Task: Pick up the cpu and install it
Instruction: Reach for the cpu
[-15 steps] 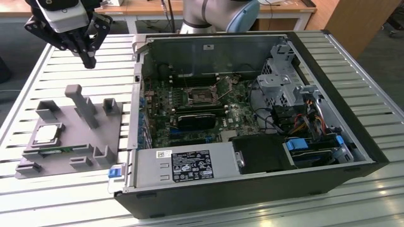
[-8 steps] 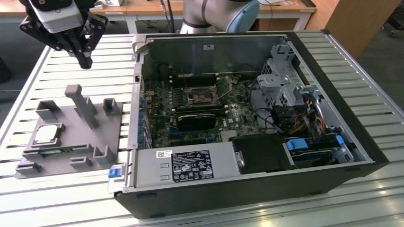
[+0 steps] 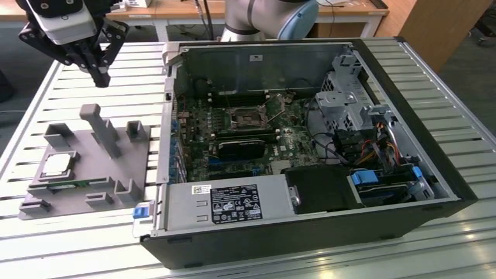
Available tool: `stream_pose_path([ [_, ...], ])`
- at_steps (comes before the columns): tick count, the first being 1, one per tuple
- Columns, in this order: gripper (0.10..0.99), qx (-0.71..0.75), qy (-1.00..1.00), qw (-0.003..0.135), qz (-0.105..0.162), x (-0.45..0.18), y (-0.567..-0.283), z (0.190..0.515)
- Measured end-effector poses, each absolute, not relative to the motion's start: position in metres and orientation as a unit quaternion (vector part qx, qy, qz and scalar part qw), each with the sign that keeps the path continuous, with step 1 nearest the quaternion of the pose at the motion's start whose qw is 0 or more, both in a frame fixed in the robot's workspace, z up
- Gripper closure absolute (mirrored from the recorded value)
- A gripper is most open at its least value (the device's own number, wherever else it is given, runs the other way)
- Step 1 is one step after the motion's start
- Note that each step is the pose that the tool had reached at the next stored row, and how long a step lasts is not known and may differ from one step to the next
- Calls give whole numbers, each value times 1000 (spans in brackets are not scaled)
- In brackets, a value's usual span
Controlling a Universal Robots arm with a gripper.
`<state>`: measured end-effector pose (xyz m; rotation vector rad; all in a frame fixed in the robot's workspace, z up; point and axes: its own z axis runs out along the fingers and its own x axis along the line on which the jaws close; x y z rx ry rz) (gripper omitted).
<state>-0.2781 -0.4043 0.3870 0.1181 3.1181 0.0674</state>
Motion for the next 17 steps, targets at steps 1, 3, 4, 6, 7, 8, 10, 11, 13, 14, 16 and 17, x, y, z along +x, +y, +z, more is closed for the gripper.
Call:
stream_pose_path([
  [1,980,38,999,10,22,-279,-404,387],
  [3,980,38,999,10,22,-281,-405,387],
  [4,980,38,999,10,22,-282,-405,387],
  [6,980,38,999,10,22,-284,-405,387],
  [7,980,38,999,10,22,-285,-405,387],
  [8,980,38,999,10,22,-285,-405,387],
  [10,980,38,999,9,22,-286,-405,387],
  [11,980,38,999,9,22,-287,-405,386],
  [13,980,38,999,9,22,-289,-405,386],
  [14,980,38,999,9,22,-289,-405,386],
  [16,980,38,999,9,22,-290,-405,386],
  [17,980,38,999,9,22,-291,-405,386],
])
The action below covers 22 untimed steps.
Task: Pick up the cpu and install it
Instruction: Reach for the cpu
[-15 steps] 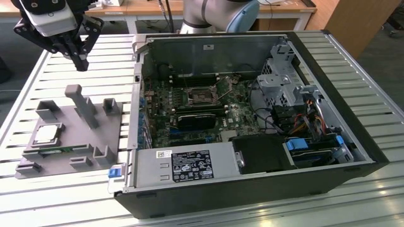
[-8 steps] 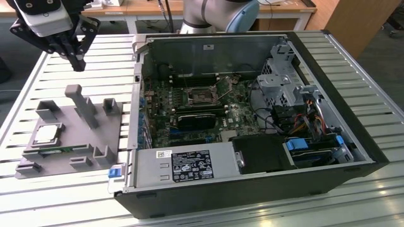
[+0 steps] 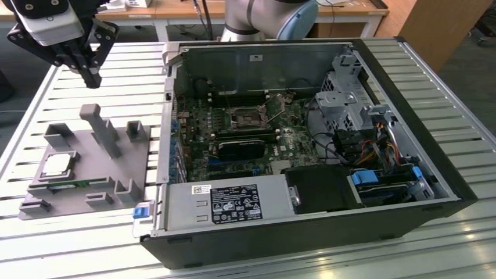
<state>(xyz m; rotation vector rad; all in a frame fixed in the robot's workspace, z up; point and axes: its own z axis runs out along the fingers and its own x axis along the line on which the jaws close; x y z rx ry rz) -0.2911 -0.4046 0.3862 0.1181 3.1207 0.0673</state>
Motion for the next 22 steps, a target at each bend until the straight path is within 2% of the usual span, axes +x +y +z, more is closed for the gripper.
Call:
stream_pose_path([
  [22,980,38,999,9,22,-309,-405,386],
])
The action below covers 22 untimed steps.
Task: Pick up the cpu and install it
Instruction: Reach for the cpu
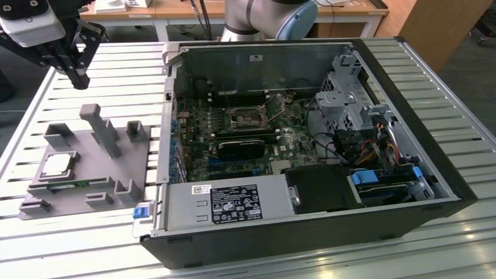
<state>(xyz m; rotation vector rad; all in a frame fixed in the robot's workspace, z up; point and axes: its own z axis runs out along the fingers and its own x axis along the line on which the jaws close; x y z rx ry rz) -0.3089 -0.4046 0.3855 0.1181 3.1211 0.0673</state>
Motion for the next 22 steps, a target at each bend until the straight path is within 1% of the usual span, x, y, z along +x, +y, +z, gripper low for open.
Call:
stream_pose_path([
  [14,980,38,999,9,22,-319,-405,385],
  [22,980,38,999,8,22,-325,-412,385],
])
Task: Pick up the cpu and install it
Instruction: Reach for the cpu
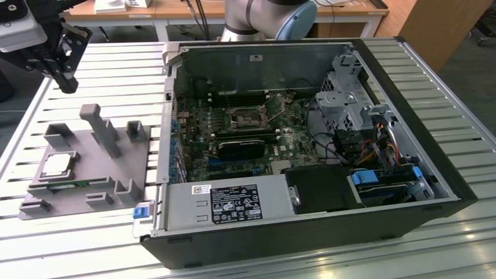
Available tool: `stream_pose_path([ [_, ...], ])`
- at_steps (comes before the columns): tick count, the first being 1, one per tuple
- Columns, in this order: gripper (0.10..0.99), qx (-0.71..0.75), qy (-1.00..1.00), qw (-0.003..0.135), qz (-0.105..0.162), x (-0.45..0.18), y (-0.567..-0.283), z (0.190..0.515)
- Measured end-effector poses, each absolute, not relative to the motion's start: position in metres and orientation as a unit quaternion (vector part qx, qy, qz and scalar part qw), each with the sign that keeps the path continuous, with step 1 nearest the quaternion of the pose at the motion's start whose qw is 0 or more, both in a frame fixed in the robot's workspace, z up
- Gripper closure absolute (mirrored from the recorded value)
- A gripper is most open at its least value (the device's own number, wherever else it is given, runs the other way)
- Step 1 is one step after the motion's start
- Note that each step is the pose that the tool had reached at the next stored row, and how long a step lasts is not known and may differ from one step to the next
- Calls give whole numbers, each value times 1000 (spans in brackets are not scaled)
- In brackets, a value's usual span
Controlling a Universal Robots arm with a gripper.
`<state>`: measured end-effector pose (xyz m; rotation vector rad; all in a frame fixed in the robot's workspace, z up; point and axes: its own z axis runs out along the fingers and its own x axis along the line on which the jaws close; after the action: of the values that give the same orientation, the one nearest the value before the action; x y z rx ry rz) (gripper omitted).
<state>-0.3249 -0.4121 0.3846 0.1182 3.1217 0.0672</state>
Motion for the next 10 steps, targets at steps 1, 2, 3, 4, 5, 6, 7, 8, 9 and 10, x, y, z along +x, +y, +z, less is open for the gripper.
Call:
stream_pose_path([
  [1,980,38,999,8,21,-327,-413,385],
  [2,980,38,999,8,22,-329,-413,384],
  [3,980,38,999,8,22,-331,-413,384],
  [4,980,38,999,8,22,-333,-413,384],
  [5,980,38,999,8,22,-335,-413,384],
  [6,980,38,999,8,22,-336,-413,384],
  [7,980,38,999,8,22,-337,-413,384],
  [8,980,38,999,8,22,-338,-413,384],
  [9,980,38,999,8,22,-339,-413,384],
  [10,980,38,999,8,22,-341,-414,384],
])
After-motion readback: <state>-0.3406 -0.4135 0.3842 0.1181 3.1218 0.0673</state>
